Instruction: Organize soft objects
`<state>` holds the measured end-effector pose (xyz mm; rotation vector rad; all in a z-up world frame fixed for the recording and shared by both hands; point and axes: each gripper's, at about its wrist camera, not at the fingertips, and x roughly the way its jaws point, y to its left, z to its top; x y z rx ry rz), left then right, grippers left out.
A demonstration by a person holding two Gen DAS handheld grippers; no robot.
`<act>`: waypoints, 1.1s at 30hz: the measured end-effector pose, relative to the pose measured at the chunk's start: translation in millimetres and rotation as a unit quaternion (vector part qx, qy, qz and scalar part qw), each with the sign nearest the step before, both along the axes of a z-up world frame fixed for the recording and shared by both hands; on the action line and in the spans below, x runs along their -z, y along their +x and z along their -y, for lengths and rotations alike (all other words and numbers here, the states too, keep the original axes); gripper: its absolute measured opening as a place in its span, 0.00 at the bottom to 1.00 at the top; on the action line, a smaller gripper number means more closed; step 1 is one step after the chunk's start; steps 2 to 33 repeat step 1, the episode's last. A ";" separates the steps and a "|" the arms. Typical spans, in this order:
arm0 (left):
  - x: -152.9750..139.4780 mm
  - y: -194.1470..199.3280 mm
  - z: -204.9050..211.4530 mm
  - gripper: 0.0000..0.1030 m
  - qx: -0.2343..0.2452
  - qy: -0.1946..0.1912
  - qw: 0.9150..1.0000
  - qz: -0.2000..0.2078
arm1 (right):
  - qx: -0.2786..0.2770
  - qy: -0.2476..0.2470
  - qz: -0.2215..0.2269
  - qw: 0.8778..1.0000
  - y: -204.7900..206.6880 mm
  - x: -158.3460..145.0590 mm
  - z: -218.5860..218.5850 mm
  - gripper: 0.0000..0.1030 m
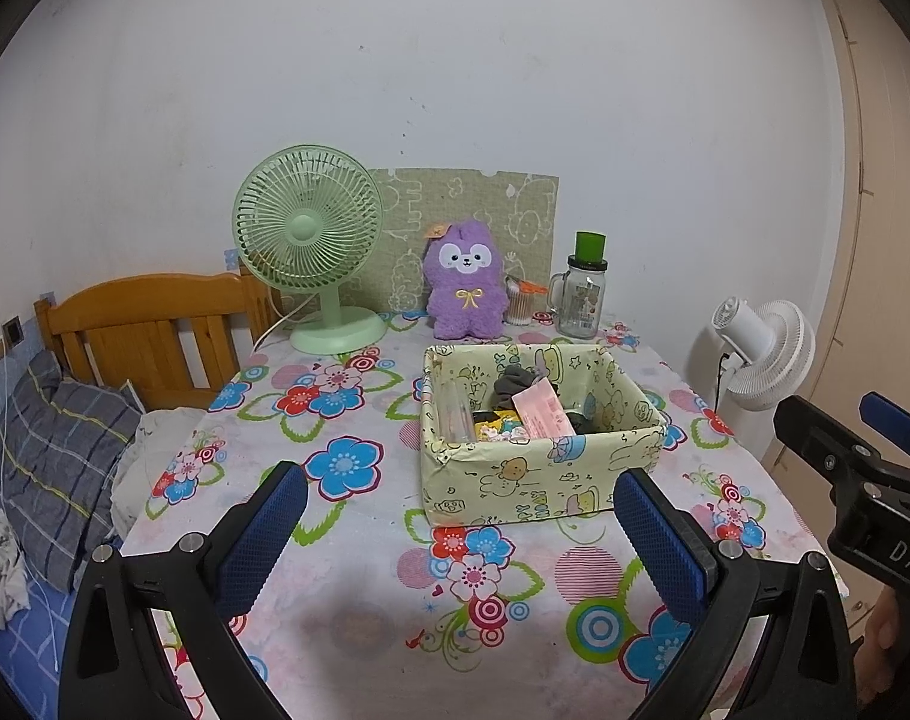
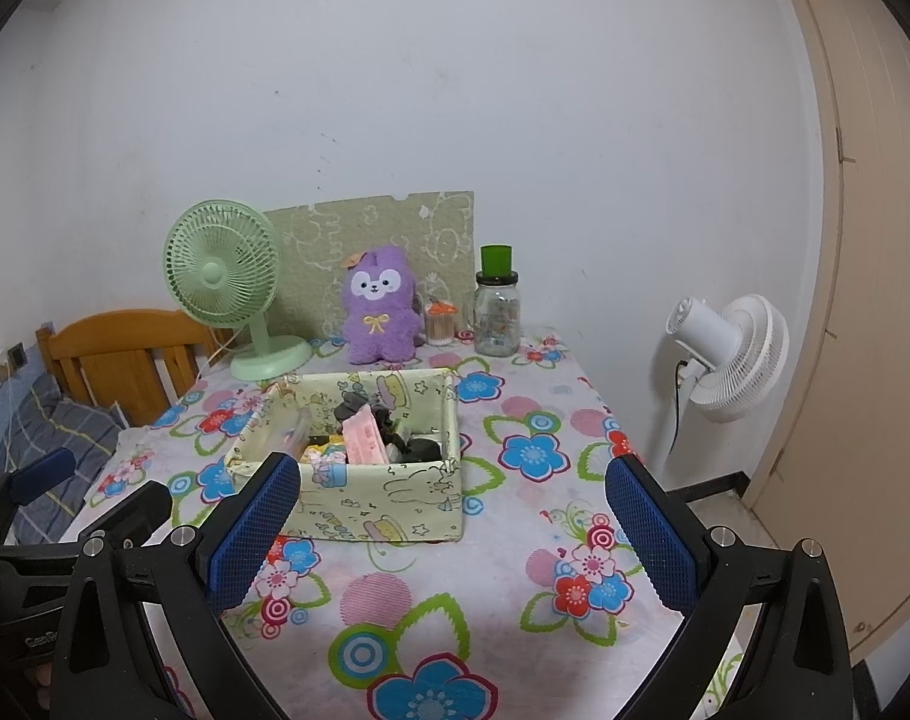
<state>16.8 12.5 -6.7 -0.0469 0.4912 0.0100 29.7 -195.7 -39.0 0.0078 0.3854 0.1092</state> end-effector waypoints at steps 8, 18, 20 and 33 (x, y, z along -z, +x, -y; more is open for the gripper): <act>0.2 0.9 -0.5 1.00 0.000 -0.001 1.000 0.000 | 0.000 -0.001 0.000 1.000 1.0 0.0 -0.4 1.00; 0.2 0.9 -0.5 1.00 0.000 -0.001 1.000 0.000 | 0.000 -0.001 0.000 1.000 1.0 0.0 -0.4 1.00; 0.2 0.9 -0.5 1.00 0.000 -0.001 1.000 0.000 | 0.000 -0.001 0.000 1.000 1.0 0.0 -0.4 1.00; 0.2 0.9 -0.5 1.00 0.000 -0.001 1.000 0.000 | 0.000 -0.001 0.000 1.000 1.0 0.0 -0.4 1.00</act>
